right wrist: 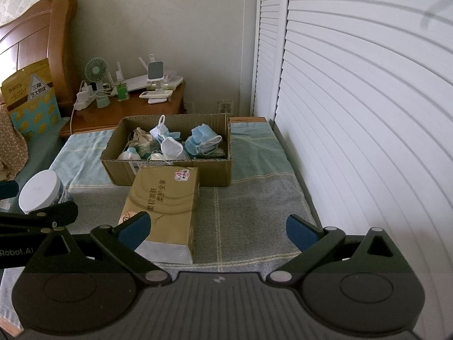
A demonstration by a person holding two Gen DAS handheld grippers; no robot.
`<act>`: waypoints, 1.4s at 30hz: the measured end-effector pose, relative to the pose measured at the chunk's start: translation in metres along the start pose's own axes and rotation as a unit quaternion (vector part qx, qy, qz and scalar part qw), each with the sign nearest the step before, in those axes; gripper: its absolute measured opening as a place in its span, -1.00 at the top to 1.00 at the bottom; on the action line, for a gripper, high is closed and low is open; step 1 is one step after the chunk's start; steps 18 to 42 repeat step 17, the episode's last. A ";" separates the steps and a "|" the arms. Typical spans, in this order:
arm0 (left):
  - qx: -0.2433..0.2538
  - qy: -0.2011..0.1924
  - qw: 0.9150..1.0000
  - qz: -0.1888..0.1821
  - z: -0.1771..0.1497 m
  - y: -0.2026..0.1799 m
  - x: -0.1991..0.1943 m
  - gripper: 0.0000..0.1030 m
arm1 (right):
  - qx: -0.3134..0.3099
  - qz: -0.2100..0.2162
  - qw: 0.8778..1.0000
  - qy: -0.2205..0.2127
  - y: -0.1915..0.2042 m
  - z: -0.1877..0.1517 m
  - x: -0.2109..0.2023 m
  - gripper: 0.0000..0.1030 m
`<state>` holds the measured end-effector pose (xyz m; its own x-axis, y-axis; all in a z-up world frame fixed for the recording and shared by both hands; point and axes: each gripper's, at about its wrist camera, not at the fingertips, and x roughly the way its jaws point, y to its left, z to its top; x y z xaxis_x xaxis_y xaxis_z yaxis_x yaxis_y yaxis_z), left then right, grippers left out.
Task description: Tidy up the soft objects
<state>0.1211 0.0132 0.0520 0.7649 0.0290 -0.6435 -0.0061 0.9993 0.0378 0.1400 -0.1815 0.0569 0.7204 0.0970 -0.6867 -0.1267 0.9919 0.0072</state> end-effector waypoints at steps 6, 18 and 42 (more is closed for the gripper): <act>-0.001 0.000 1.000 0.000 0.000 0.000 0.000 -0.96 | 0.000 0.000 1.000 0.000 -0.001 0.000 0.000 -1.00; -0.001 0.001 1.000 0.000 0.000 0.000 -0.001 -0.96 | 0.000 0.000 1.000 0.000 -0.002 -0.001 0.000 -1.00; -0.001 0.001 1.000 0.000 0.000 0.000 -0.001 -0.96 | 0.000 0.000 1.000 0.000 -0.002 -0.001 0.000 -1.00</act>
